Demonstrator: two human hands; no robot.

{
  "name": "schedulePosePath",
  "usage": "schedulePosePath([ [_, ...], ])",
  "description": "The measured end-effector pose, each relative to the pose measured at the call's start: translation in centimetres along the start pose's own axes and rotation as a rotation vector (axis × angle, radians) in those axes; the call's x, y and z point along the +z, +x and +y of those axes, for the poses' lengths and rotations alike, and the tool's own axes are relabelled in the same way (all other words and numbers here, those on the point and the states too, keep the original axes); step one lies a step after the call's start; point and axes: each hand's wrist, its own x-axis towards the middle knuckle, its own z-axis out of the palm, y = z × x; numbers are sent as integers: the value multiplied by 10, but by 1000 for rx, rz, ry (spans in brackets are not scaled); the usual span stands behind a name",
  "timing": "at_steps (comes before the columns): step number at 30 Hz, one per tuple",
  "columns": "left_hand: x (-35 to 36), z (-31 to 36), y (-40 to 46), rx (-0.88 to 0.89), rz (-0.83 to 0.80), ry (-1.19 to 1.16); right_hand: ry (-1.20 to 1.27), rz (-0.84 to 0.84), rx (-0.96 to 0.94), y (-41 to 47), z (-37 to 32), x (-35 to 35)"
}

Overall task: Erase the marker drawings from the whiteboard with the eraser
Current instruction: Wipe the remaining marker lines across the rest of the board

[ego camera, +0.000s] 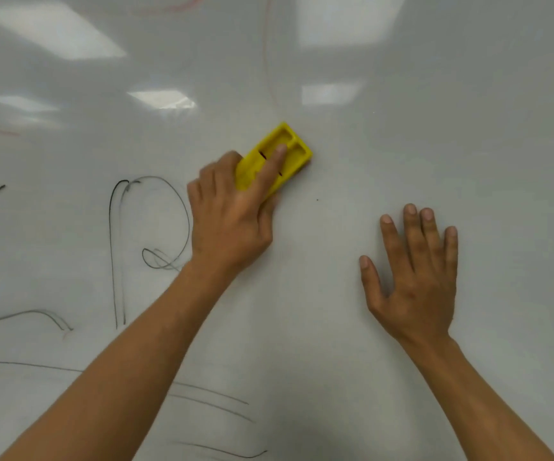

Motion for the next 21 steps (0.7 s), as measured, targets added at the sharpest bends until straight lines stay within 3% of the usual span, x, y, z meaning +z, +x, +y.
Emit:
schedulePosePath([
  [3,3,12,-2,-63,12,-13,5,-2,4,1,-1,-1],
  [7,5,37,-62,255,-76,-29,15,7,6,1,-1,-3],
  [10,3,32,-68,355,-91,-13,4,15,4,1,-1,-2],
  [12,0,20,-44,282,-80,15,6,0,1,1,-1,-2],
  [17,-3,0,9,-157,9,18,15,-10,6,1,-1,-3],
  [19,1,7,-8,-116,13,4,25,-12,4,2,-1,-4],
  [21,3,15,-43,81,-22,2,26,-6,-1,3,-1,-5],
])
